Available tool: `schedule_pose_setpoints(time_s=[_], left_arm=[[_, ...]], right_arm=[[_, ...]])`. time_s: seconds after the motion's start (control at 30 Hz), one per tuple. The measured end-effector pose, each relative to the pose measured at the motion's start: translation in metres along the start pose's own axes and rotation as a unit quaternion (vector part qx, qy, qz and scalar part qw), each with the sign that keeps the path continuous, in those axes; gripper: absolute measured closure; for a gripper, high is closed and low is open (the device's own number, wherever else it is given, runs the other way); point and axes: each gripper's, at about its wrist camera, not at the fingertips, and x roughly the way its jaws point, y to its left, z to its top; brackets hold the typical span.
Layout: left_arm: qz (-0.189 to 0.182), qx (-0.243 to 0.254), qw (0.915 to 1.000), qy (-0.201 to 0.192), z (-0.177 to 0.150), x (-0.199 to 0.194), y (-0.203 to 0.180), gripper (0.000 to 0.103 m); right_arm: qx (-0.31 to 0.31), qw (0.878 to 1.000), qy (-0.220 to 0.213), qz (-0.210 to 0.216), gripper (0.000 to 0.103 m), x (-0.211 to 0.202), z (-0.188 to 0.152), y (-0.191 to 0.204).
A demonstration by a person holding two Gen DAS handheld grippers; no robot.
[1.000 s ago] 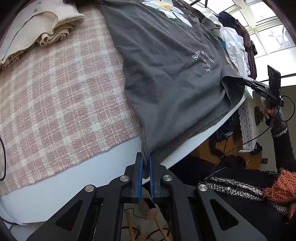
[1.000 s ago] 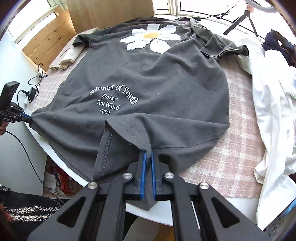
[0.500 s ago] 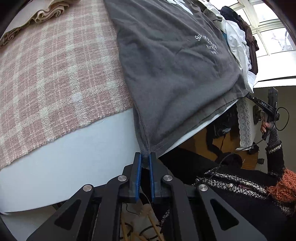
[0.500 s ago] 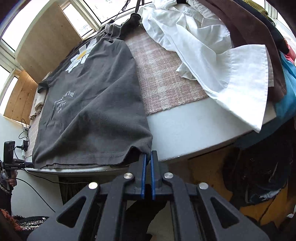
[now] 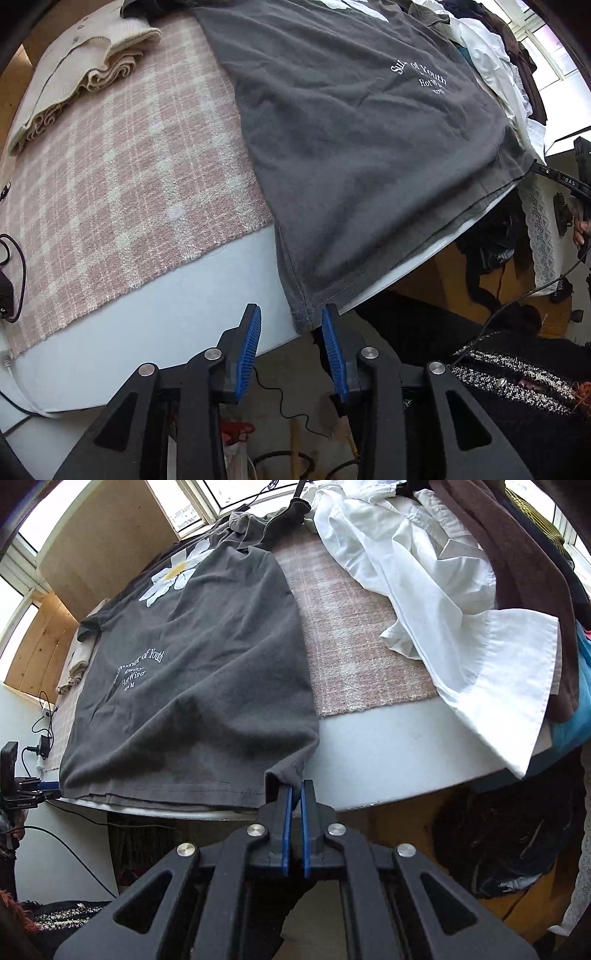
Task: Fold clothes
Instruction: 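Lift and shake the hoodie by the hem with both tools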
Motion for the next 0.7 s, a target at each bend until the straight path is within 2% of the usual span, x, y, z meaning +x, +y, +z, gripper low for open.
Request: schedule_pose_setpoints(time_s=[0.17,0.2,0.23,0.37,0.47,0.53,0.57,0.67,0.7], left_arm=[[0.01,0.017,0.9997,0.015,0.009,0.009,-0.01,0.073],[0.007,0.018,0.9997,0.017,0.011,0.012,-0.01,0.081],[-0.002,0.017,0.9997,0.017,0.014,0.015,-0.008,0.099],[-0.047,0.004,0.9988,0.013,0.016,0.012,0.002,0.099],[-0.096,-0.038,0.9942,-0.027,0.002,-0.023,0.029,0.099],[-0.112,-0.081,0.9893,-0.046,-0.009,-0.033,0.053,0.099],[-0.118,-0.101,0.987,-0.038,-0.012,-0.026,0.064,0.099],[-0.109,-0.1,0.9889,-0.017,-0.009,-0.006,0.061,0.099],[-0.108,-0.099,0.9892,-0.011,-0.008,-0.001,0.059,0.099]], right_arm=[[-0.001,1.0,0.005,0.006,0.098,0.005,-0.001,-0.001],[-0.002,1.0,0.006,0.007,0.098,0.006,-0.002,-0.001],[-0.002,1.0,0.006,0.008,0.098,0.007,-0.002,-0.002],[-0.008,1.0,-0.006,0.01,0.098,-0.003,-0.002,0.001],[-0.01,0.999,-0.034,0.016,0.099,-0.029,0.001,0.002],[-0.004,0.998,-0.056,0.023,0.099,-0.045,0.002,-0.002],[-0.004,0.998,-0.058,0.022,0.099,-0.046,0.001,-0.003],[-0.014,1.0,-0.012,-0.008,0.099,-0.017,-0.002,-0.004],[-0.013,1.0,-0.014,-0.004,0.099,-0.018,-0.002,-0.003]])
